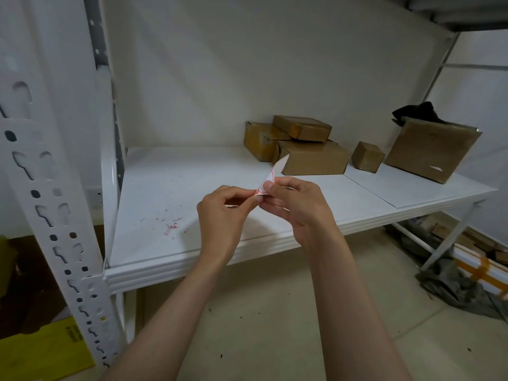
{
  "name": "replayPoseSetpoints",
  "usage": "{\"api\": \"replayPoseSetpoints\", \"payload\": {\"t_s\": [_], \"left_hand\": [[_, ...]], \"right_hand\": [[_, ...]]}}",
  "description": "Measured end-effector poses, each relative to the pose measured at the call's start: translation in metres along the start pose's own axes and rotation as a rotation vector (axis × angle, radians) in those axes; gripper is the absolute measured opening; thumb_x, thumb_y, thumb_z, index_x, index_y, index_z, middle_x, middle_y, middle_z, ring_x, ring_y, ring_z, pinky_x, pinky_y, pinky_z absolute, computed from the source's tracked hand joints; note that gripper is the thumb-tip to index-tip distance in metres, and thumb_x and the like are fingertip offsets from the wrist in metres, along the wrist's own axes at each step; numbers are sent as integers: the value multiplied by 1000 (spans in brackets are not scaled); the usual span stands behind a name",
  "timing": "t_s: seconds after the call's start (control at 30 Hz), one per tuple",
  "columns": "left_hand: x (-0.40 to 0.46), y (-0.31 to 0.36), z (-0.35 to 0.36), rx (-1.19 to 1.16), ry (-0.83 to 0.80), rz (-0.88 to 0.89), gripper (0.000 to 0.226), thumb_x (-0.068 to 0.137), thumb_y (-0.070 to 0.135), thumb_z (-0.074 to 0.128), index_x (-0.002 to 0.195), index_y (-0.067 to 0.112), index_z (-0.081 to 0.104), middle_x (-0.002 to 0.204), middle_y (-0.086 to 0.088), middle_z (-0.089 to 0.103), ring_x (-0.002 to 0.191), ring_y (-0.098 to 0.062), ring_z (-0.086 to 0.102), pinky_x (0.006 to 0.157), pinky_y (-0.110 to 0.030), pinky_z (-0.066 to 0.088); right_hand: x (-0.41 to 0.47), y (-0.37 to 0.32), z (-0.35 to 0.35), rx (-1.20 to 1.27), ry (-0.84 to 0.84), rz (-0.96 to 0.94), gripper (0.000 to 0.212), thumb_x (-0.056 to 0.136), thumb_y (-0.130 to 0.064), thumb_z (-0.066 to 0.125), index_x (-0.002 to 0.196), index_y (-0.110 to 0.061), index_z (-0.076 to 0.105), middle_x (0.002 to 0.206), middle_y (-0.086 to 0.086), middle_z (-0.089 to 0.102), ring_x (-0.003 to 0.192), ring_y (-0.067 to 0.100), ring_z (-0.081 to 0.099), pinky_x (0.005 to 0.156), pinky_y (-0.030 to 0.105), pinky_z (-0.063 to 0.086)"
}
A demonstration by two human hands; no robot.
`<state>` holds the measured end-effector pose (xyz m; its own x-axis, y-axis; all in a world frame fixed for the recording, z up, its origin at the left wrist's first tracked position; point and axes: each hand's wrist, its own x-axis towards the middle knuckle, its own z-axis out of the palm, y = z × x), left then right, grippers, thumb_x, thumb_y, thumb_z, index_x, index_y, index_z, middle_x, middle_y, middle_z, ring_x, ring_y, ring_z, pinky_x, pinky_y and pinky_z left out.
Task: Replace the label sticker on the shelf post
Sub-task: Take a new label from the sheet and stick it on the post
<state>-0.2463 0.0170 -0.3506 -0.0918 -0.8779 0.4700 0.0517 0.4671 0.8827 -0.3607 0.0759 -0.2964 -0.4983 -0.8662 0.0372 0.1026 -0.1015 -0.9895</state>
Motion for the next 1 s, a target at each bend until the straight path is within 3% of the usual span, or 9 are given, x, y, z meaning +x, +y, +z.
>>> {"api": "replayPoseSetpoints", "payload": {"t_s": [0.27, 0.43, 0.63, 0.8, 1.0], "left_hand": [[1, 3, 2, -67, -3, -19, 16, 78, 21, 84, 93, 18, 81, 85, 8, 77, 78, -7, 71, 75, -26, 60], [-2, 3, 5, -51, 9, -6, 13, 80, 15, 83, 92, 19, 79, 82, 13, 76, 76, -4, 71, 73, -19, 58], [-5, 6, 8, -23, 18, 37, 16, 77, 22, 85, 91, 19, 78, 82, 13, 75, 77, -2, 71, 71, -15, 56], [-6, 9, 9, -26, 44, 64, 12, 80, 17, 83, 91, 16, 79, 81, 13, 75, 77, -1, 71, 70, -10, 53], [-5, 7, 8, -5, 36, 55, 10, 80, 17, 83, 88, 21, 81, 80, 14, 75, 77, -3, 71, 71, -18, 57]], "right_hand": [[1, -1, -8, -60, -72, -26, 11, 96, 2, 61, 92, 4, 72, 90, 23, 75, 83, 28, 75, 82, 33, 63], [1, -2, -8, -113, -83, -22, 12, 96, 1, 61, 97, 6, 72, 92, 24, 75, 85, 29, 77, 80, 33, 63], [4, -4, -13, -120, -77, -20, 17, 94, 2, 65, 109, 10, 68, 98, 25, 74, 88, 31, 77, 82, 34, 63], [2, -6, -13, -59, -76, -28, 8, 91, 6, 66, 96, 6, 72, 92, 21, 76, 86, 31, 77, 80, 31, 63], [4, -5, -14, -160, -72, -28, 14, 88, 9, 68, 101, 8, 70, 98, 25, 74, 91, 32, 76, 82, 31, 62]]}}
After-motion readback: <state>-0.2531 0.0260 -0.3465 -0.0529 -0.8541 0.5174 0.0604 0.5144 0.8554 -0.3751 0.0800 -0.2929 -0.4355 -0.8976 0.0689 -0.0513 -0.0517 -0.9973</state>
